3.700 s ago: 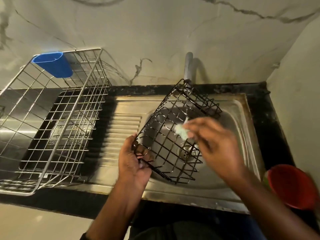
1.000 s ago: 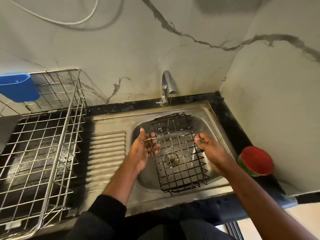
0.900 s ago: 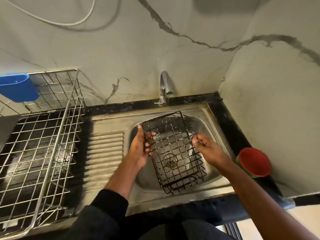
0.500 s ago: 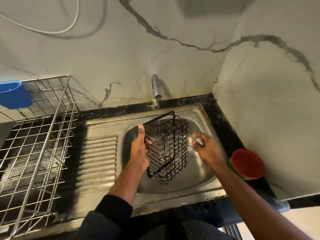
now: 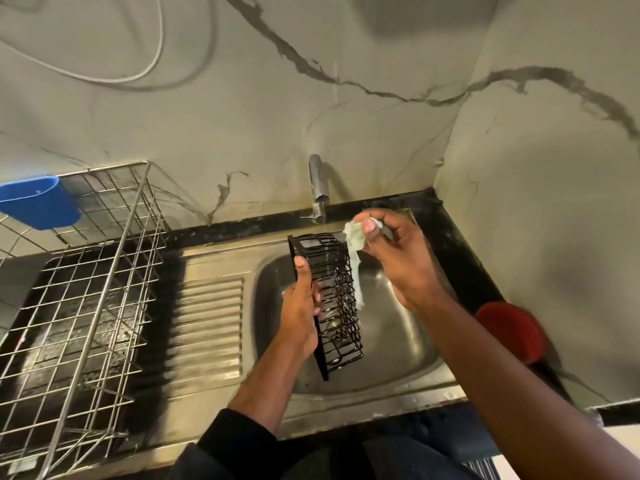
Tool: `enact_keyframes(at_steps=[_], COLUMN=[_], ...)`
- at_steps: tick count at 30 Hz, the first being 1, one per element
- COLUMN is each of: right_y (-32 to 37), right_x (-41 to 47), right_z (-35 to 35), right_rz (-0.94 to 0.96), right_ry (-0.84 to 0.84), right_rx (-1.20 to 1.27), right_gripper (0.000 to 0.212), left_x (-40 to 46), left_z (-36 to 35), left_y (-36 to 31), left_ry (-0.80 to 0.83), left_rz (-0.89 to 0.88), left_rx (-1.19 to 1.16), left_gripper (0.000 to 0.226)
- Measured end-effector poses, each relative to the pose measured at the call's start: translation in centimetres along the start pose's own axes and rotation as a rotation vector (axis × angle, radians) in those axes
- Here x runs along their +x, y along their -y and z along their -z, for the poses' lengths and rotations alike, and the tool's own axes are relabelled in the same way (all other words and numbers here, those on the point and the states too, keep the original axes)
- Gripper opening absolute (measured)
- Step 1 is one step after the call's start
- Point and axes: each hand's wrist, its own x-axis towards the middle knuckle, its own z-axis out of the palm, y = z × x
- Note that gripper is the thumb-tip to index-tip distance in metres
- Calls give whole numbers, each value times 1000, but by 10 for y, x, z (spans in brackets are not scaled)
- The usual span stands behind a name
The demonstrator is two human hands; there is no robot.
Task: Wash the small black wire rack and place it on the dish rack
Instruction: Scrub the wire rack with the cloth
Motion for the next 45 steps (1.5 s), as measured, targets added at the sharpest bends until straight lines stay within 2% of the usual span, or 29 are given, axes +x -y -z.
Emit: enact_keyframes(at_steps=[4,8,10,12,16,17,19,23,27,30,32,34,36,39,41,43,45], right_y=[2,5,2,-4,-9,-10,-13,-16,-17,-19,-18,-17,-20,-24,-22,-15,-1], right_x=[10,15,16,15,15,15,16,9,1,-5,-5,-5,-3,1,2,6,8], right_z=[-8,-11,-13,-13,-12,-10,-6,1,-3,-6,-3,2,6,8,11,14,14], right_rz=[-66,-49,-68,-77,95,107,13,-83,-210,-358,-535,-630,-584,-445,-345,-252,-188], right_ry=[37,167,215,239,151,140,153,184,115,92,102,149,157,65,-12,-56,-56], right_rx=[111,134,40,-167,-613,-646,-646,-767,-707,-697,-472,-330,-382,-308,-214,-96,180], right_gripper=[17,16,14,16,13,10,8,24,34,47,53,46,41,22,14,16,20], left_x=[-3,-7,-8,-9,-16,-17,-18,-19,-21,-23,-24,-22,-20,-19,-19,-17,-17], left_z=[-2,2,4,6,7,6,6,6,-1,-4,-5,-3,2,5,5,6,6], left_y=[-13,-18,-19,-21,-25,-24,-23,-22,-17,-16,-17,-17,-18,-14,-16,-15,-15], left_ry=[-32,-48,-17,23,59,60,46,43,45,1,9,17,14,15,-2,-8,-5], left_rz=[-17,11,-1,-34,-108,-118,-139,-186,-178,-166,-149,-183,-228,-223,-230,-217,-192], left_rx=[24,58,65,70,83,83,95,118,140,158,162,173,182,168,150,127,125], left_gripper=[61,63,63,63,62,64,62,56,70,71,72,72,66,82,88,95,89])
